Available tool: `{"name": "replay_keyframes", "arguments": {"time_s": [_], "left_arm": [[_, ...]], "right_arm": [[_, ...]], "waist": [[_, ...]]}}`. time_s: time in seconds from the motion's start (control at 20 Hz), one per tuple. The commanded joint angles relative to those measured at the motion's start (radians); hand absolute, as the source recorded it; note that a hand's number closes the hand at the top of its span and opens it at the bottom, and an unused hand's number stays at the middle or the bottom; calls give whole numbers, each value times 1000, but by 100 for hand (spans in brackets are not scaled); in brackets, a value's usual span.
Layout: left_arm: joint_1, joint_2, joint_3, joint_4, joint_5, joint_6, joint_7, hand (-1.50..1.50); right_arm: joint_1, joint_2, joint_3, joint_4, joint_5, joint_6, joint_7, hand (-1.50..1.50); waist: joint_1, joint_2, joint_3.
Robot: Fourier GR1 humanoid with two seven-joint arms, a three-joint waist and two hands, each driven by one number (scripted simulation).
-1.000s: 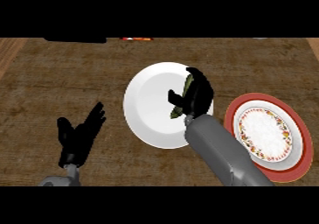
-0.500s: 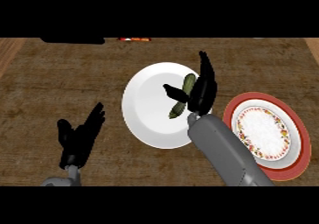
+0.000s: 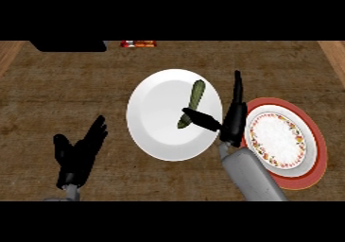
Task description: Pick the squash from the plate and place it in the plate
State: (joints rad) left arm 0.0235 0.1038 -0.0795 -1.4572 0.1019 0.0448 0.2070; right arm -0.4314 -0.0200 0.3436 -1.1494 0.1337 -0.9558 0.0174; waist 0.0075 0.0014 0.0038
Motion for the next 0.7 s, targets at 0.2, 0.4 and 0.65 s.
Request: {"name": "replay_keyframes", "arguments": {"time_s": [0.2,0.4,0.65], "left_arm": [[11,3,25,37,1,-10,-13,0],[41,6,10,-60,3,-7,69,0],[24,-4,31,-22,8,-22,25,0]], "right_arm": [[305,-83,109,-300,-38,194,-72,-150],[443,-129,150,-367,24,188,-81,-150],[566,-175,202,-462,100,203,-42,-150]], "waist": [[-13,-3,-4],[-11,-4,-4],[-11,-3,-4]]}}
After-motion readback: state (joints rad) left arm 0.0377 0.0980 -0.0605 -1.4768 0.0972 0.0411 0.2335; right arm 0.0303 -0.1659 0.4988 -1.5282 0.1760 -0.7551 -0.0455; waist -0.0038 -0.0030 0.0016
